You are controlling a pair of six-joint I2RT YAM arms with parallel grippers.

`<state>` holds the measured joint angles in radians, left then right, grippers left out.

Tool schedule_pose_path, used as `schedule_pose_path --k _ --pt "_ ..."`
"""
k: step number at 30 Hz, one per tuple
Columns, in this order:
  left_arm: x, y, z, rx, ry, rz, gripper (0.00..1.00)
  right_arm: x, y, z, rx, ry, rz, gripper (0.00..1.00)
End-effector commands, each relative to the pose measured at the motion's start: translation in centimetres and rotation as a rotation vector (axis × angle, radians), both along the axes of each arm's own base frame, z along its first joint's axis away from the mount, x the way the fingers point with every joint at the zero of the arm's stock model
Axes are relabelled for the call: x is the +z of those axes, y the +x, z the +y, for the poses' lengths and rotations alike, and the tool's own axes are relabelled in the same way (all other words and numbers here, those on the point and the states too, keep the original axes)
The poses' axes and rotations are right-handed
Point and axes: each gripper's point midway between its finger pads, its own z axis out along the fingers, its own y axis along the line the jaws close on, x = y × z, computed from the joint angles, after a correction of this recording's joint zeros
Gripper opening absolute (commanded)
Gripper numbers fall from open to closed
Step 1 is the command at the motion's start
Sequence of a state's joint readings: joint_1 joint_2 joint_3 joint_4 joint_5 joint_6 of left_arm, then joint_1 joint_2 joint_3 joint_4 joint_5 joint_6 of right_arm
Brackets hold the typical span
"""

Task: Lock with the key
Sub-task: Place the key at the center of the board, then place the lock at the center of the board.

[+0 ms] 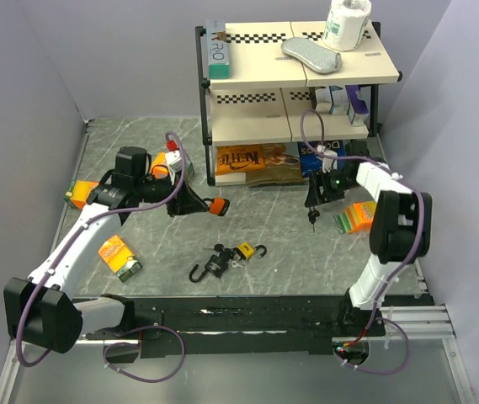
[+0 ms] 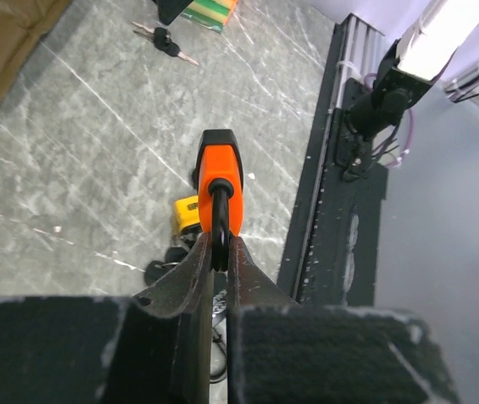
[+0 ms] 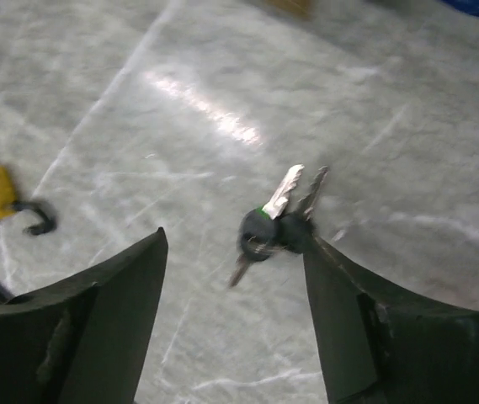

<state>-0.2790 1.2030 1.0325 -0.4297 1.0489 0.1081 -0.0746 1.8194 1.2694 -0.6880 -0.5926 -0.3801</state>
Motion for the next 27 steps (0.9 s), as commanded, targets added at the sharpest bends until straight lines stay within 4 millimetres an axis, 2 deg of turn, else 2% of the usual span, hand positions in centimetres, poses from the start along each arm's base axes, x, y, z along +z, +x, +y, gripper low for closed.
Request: schedule_pose_path --k 1,4,5,6,7,8,9,10,11,12,14,15,18,23,27 --pt "1.6 -1.1 -1.5 -0.060 -0.055 -0.002 0.01 6.2 -0.8 2.1 0.103 0.090 -0.219 0.76" --pt "1.1 -1.8 -2.4 -0.054 -0.059 0.041 0.01 7.4 -2.8 4.1 0.175 0.128 -0.253 0.76" --pt "0.6 -2.1 -2.6 -0.048 -0.060 0.068 0.01 7.3 -3.8 5.1 0.205 0.141 -0.255 0.76" --pt "0.7 -2.3 -2.9 -0.037 -0.073 0.105 0.01 8.6 -4.6 6.3 0.243 0.153 -0.305 0.76" --pt "0.6 -2.6 -3.2 -0.042 -0.078 0.127 0.01 9.2 -5.1 7.0 0.265 0.151 -0.335 0.76" --pt "0.2 -2.7 -3.4 -0.034 -0.078 0.153 0.01 9.3 -5.9 9.0 0.330 0.148 -0.380 0.77" --pt "0.3 -2.8 -3.6 -0.015 -0.086 0.202 0.01 10.8 -6.3 9.4 0.340 0.112 -0.459 0.77" --pt "0.4 -2.6 -3.8 -0.005 -0.099 0.208 0.01 11.4 -6.7 10.5 0.372 0.102 -0.505 0.78" --pt "0.1 -2.5 -3.8 0.017 -0.101 0.237 0.01 12.3 -7.2 12.4 0.423 0.108 -0.577 0.78" --pt "0.1 -2.5 -3.9 0.041 -0.112 0.295 0.01 13.8 -7.6 13.1 0.436 0.087 -0.648 0.78" --pt "-0.3 -2.4 -4.0 0.059 -0.118 0.345 0.01 15.1 -7.9 14.5 0.458 0.070 -0.722 0.77" --pt "-0.2 -2.6 -4.1 0.072 -0.129 0.390 0.01 16.1 -9.0 16.2 0.514 0.086 -0.763 0.77" --pt "-0.4 -2.7 -4.2 0.085 -0.146 0.455 0.01 17.5 -10.7 18.7 0.607 0.124 -0.813 0.78" --pt "-0.2 -2.9 -4.1 0.101 -0.153 0.491 0.01 19.0 -12.5 21.6 0.720 0.164 -0.906 0.87" --pt "-0.2 -3.3 -4.2 0.084 -0.170 0.511 0.01 19.9 -13.9 23.3 0.787 0.207 -0.970 0.87"
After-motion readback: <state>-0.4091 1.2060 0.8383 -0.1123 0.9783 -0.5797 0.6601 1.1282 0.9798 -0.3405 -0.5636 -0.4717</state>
